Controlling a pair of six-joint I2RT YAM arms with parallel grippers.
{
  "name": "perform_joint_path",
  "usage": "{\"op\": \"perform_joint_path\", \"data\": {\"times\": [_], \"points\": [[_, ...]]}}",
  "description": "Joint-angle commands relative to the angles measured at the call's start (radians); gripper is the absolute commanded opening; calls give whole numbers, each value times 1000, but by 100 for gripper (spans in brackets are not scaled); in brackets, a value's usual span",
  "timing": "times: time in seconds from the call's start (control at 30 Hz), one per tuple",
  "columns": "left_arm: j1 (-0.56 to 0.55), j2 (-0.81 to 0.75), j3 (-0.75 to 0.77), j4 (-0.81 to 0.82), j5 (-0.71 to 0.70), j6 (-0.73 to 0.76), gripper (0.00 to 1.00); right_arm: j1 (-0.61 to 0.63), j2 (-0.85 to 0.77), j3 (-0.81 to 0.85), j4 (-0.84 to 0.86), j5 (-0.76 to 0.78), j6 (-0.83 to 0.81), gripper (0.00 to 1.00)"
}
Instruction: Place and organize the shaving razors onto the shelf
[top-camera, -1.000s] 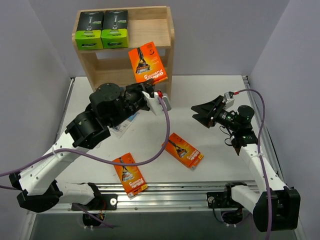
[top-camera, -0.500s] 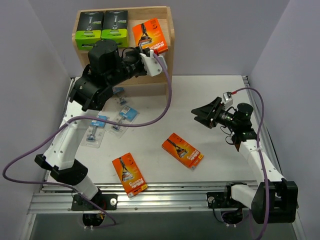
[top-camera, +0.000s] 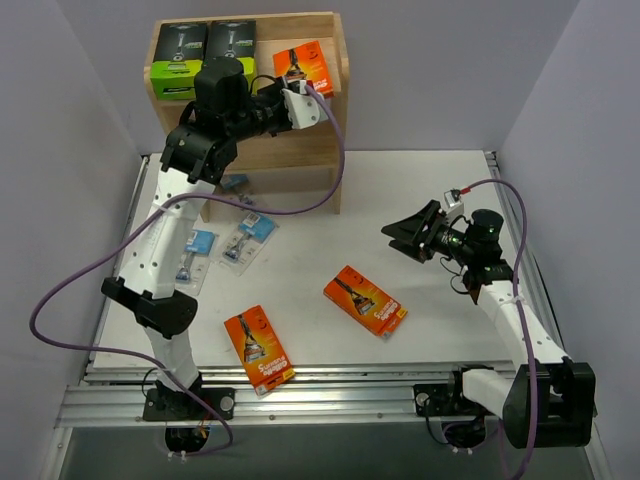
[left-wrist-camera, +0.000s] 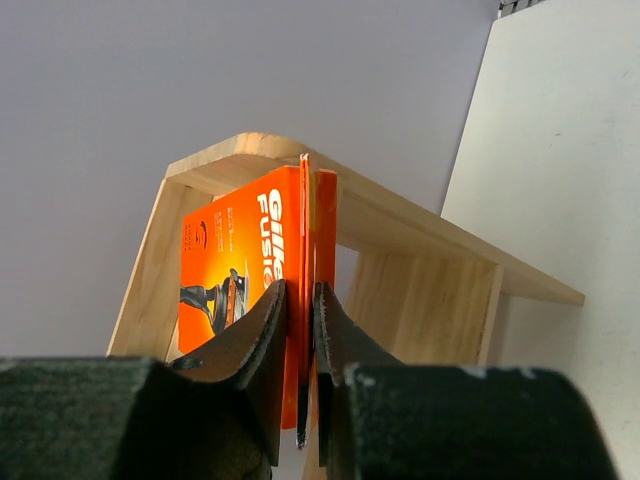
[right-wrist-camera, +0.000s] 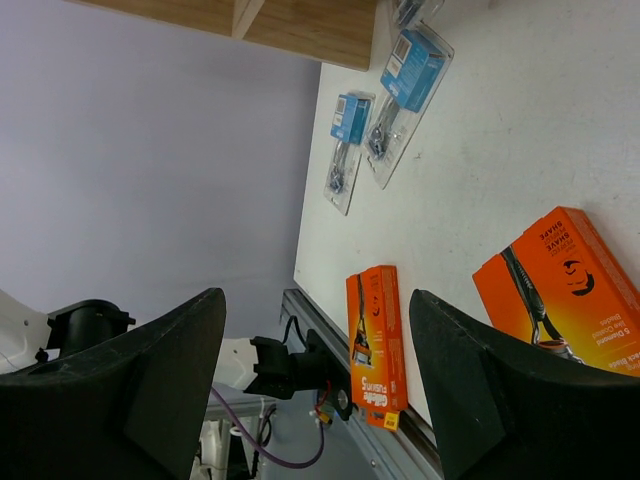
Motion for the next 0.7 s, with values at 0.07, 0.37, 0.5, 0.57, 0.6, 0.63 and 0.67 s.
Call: {"op": "perform_joint_path", "data": {"times": [0.07, 0.37, 0.5, 0.57, 0.6, 0.63, 0.67], "points": [[52, 51, 103, 58, 141, 53, 2, 15, -2, 15, 13, -1, -36, 70], [92, 163, 206, 70, 275, 41, 2, 19, 28, 21, -32, 14, -74, 70], [116, 207, 234, 87, 303, 27, 2, 21, 22, 11, -38, 20, -81, 70], [127, 220, 242, 98, 319, 22, 2, 24, 24, 9, -41, 20, -84, 70], [130, 230, 245, 99, 322, 21, 2, 24, 27, 10, -41, 23, -87, 70], [135, 235, 255, 108, 330, 15, 2, 24, 31, 14, -43, 23, -88, 70], [139, 238, 257, 111, 336, 12, 2, 26, 34, 15, -49, 23, -91, 70]]}}
